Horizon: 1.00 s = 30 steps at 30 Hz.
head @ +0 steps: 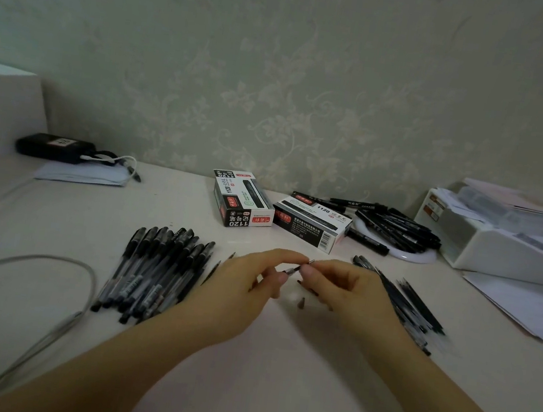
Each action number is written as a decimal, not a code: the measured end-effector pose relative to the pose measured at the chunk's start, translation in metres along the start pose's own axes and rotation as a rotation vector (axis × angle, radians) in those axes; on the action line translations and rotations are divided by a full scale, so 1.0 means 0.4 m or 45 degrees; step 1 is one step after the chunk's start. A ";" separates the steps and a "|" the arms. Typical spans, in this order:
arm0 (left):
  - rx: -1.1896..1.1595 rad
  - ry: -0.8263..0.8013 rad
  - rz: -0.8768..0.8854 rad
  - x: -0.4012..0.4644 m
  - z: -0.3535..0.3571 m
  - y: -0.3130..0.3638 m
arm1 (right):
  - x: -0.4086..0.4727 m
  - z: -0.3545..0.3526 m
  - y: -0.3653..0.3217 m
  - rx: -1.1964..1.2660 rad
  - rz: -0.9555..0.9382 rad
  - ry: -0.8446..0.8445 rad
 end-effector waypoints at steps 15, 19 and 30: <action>0.264 0.025 0.020 -0.002 0.000 -0.002 | 0.012 -0.207 0.084 0.301 0.267 0.515; 0.291 0.062 0.007 -0.003 -0.006 -0.010 | 0.013 -0.277 0.077 -0.614 0.149 0.592; 0.638 0.381 -0.117 -0.014 -0.117 -0.029 | 0.028 -0.260 0.143 -1.263 0.322 0.409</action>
Point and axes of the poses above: each hand's wrist, its own x-axis towards the middle knuckle, its own z-axis out of the palm, y = z × x, the point moved 10 cm from there along x, towards the middle knuckle, and after that the axes turned 14 degrees about -x, right-handed, at the moved point
